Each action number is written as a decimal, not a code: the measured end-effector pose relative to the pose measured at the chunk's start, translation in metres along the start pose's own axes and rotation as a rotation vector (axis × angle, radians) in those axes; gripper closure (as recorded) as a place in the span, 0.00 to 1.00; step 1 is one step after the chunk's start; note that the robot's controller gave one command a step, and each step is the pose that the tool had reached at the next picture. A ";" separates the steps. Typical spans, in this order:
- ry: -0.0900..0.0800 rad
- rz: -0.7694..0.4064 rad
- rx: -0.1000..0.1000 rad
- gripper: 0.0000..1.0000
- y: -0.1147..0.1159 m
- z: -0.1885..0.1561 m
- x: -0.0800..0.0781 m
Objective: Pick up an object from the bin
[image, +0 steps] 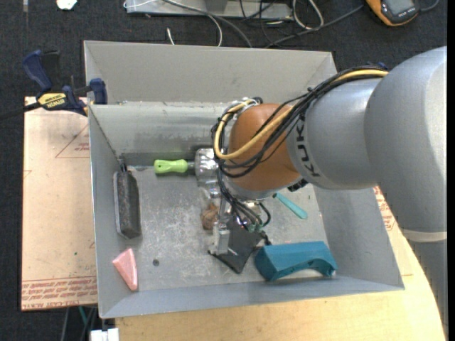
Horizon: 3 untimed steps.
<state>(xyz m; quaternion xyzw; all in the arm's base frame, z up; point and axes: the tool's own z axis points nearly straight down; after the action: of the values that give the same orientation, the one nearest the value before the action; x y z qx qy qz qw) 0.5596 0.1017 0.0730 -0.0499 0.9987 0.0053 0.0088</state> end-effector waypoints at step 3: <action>-0.017 -0.150 -0.006 1.00 -0.062 -0.002 0.008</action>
Offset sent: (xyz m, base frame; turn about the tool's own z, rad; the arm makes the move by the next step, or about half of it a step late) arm -0.0059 -0.0671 -0.0030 -0.1517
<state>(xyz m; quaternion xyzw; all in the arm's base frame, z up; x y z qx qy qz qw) 0.5580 0.0394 0.0743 -0.1248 0.9920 0.0083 0.0173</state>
